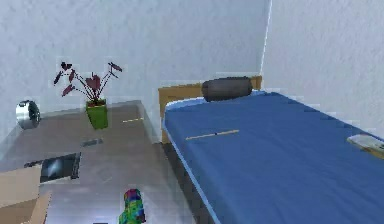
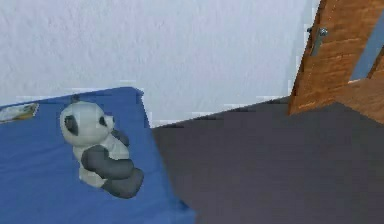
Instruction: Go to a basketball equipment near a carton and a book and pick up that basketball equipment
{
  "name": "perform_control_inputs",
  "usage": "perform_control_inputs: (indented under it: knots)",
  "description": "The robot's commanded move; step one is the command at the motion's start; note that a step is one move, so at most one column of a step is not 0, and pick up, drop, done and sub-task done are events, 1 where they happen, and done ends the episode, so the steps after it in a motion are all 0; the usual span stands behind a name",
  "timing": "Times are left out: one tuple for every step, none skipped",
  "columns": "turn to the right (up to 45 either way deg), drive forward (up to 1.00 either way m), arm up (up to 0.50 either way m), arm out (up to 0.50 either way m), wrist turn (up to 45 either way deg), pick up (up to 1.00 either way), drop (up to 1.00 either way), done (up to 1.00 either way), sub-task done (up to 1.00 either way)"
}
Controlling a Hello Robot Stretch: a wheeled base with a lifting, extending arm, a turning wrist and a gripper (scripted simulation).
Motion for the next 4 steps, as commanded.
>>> perform_control_inputs:
  knots:
    - [-45.0,0.00,0.00,0.00,0.0,0.00,0.00,0.00,0.00]
    - [-45.0,0.00,0.00,0.00,0.0,0.00,0.00,0.00,0.00]
    - [-30.0,0.00,0.00,0.00,0.0,0.00,0.00,0.00,0.00]
    - [0.0,0.00,0.50,0.00,0.0,0.00,0.00,0.00,0.00]
